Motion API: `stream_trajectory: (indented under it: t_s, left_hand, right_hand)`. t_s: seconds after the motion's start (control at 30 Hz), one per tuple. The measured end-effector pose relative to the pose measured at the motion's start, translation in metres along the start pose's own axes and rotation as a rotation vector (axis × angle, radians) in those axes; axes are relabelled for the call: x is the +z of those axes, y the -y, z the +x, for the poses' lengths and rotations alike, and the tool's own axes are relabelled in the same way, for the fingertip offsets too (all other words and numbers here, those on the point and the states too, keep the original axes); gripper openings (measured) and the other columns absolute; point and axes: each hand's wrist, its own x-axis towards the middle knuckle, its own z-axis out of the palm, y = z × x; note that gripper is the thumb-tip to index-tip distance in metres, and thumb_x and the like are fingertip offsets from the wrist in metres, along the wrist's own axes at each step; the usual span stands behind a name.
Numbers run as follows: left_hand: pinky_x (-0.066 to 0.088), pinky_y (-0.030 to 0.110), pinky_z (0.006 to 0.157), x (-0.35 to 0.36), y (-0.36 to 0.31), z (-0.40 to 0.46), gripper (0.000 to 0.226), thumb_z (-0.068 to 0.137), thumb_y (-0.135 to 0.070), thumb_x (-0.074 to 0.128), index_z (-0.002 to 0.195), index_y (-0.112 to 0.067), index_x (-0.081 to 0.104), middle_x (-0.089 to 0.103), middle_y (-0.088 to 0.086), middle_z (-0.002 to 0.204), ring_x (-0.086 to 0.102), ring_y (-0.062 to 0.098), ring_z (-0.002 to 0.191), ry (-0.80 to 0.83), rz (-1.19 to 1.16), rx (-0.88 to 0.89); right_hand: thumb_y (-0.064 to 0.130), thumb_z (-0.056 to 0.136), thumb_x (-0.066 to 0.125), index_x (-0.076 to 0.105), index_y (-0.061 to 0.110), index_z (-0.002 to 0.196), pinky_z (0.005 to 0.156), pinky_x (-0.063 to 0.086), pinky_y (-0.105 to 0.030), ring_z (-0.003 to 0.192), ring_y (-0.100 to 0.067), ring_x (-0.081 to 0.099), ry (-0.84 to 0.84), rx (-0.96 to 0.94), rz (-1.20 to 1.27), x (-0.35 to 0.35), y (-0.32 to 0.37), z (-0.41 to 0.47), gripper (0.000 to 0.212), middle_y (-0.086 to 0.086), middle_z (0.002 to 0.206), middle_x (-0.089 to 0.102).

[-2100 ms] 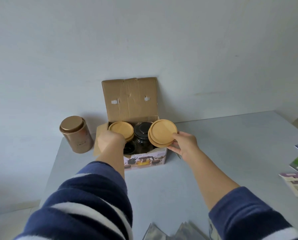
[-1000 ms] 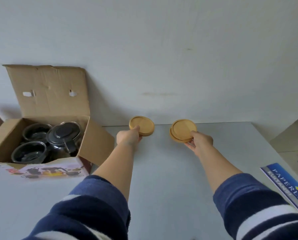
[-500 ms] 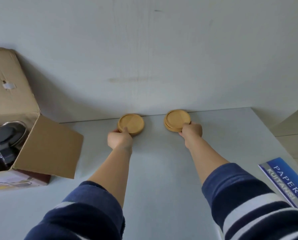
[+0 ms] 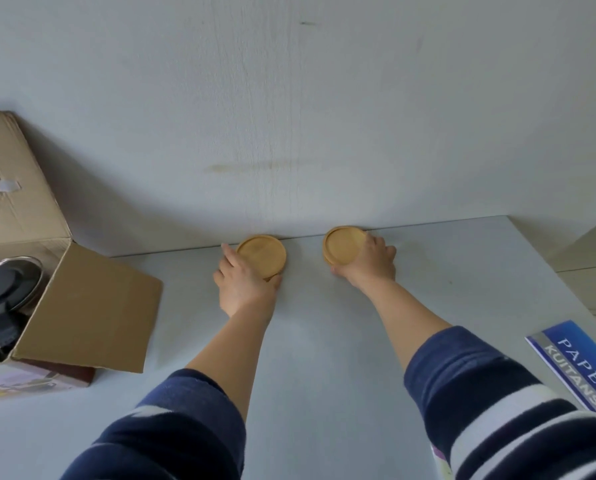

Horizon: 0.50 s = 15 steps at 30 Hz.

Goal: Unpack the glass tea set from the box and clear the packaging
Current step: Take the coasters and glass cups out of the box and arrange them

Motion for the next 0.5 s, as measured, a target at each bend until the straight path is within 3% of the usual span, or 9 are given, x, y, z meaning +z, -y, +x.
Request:
stream_trajectory:
  t_s: [0.1, 0.23, 0.33, 0.5]
  left_hand:
    - [0.043, 0.042, 0.098, 0.002, 0.003, 0.007, 0.112, 0.072, -0.044, 0.079, 0.152, -0.009, 0.009, 0.032, 0.009, 0.149, 0.029, 0.029, 0.137, 0.010, 0.054, 0.007]
    - [0.045, 0.045, 0.091, 0.002, 0.005, 0.012, 0.113, 0.065, -0.056, 0.079, 0.149, -0.013, 0.017, 0.032, 0.008, 0.144, 0.029, 0.027, 0.135, 0.058, 0.101, -0.011]
    - [0.045, 0.046, 0.089, -0.002, 0.003, 0.018, 0.103, 0.059, -0.063, 0.078, 0.140, -0.015, 0.034, 0.035, 0.007, 0.136, 0.031, 0.027, 0.131, 0.090, 0.073, -0.047]
    - [0.038, 0.044, 0.092, -0.011, 0.002, -0.002, 0.100, 0.060, -0.066, 0.073, 0.138, -0.016, 0.036, 0.037, 0.006, 0.132, 0.032, 0.027, 0.127, -0.027, 0.092, 0.001]
  right_hand:
    - [0.042, 0.070, 0.079, 0.028, 0.010, 0.144, 0.093, 0.042, -0.037, 0.129, -0.031, 0.034, -0.036, -0.008, 0.007, 0.004, -0.001, 0.002, 0.095, -0.005, 0.143, 0.037]
    - [0.047, 0.061, 0.084, 0.020, 0.006, 0.146, 0.102, 0.037, -0.037, 0.132, -0.031, 0.029, 0.000, 0.059, 0.065, 0.002, -0.003, 0.006, 0.114, -0.009, 0.143, 0.029]
    - [0.051, 0.057, 0.086, 0.029, 0.008, 0.142, 0.102, 0.036, -0.036, 0.130, -0.031, 0.029, 0.020, 0.077, 0.111, 0.002, -0.005, 0.009, 0.111, -0.009, 0.138, 0.030]
    - [0.053, 0.054, 0.085, 0.029, 0.018, 0.144, 0.101, 0.035, -0.040, 0.131, -0.029, 0.030, -0.052, 0.051, 0.188, -0.003, -0.021, -0.009, 0.112, -0.005, 0.137, 0.031]
